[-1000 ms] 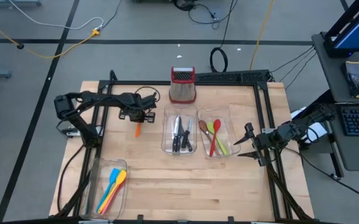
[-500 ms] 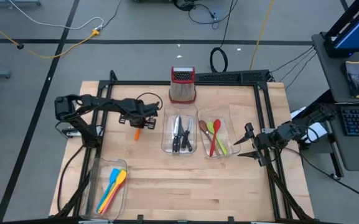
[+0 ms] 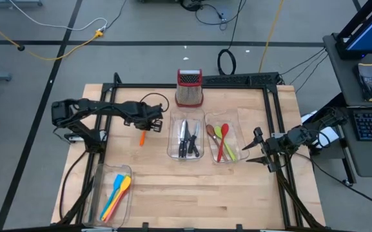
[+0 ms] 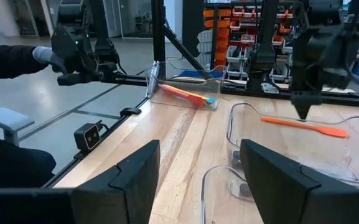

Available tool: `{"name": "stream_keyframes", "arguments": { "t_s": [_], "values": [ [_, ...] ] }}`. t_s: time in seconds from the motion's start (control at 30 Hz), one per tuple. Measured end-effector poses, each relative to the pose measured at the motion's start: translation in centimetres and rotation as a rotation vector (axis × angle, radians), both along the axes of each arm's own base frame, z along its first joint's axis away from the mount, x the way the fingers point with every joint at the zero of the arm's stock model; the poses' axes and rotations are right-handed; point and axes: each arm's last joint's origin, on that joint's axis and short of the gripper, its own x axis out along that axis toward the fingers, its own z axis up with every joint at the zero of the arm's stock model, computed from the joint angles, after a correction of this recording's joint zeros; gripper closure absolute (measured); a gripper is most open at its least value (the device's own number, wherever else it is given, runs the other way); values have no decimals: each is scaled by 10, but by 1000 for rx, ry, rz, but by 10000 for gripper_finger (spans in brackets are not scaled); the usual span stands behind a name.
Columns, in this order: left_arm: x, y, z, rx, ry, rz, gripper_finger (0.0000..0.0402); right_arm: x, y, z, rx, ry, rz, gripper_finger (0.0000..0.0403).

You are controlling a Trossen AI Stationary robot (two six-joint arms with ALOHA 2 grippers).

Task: Pick & Place Kitchen Items
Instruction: Put the orange spatula into the left transparent bin

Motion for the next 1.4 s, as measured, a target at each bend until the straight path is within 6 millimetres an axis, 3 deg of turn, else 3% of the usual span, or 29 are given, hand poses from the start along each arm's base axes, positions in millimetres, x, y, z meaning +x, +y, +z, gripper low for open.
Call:
{"name": "stream_keyframes", "arguments": {
  "t_s": [0.33,0.53,0.73,0.93,1.13,1.23,1.4],
  "values": [
    [4,21,13,180,-109,-15,239,0,0,0,-2,-1,-1,188],
    [4,38,3,152,-113,20,156,0,0,0,-2,-1,-1,188],
    [5,52,-16,92,-97,25,119,0,0,0,-2,-1,-2,188],
    [8,63,-42,48,-23,32,114,0,0,0,22,7,-2,188],
    [5,64,-49,6,27,44,120,0,0,0,22,7,-3,188],
    [4,63,-47,4,26,49,153,0,0,0,22,7,-4,188],
    [3,64,-47,26,40,46,261,0,0,0,34,10,-4,188]
  ]
}}
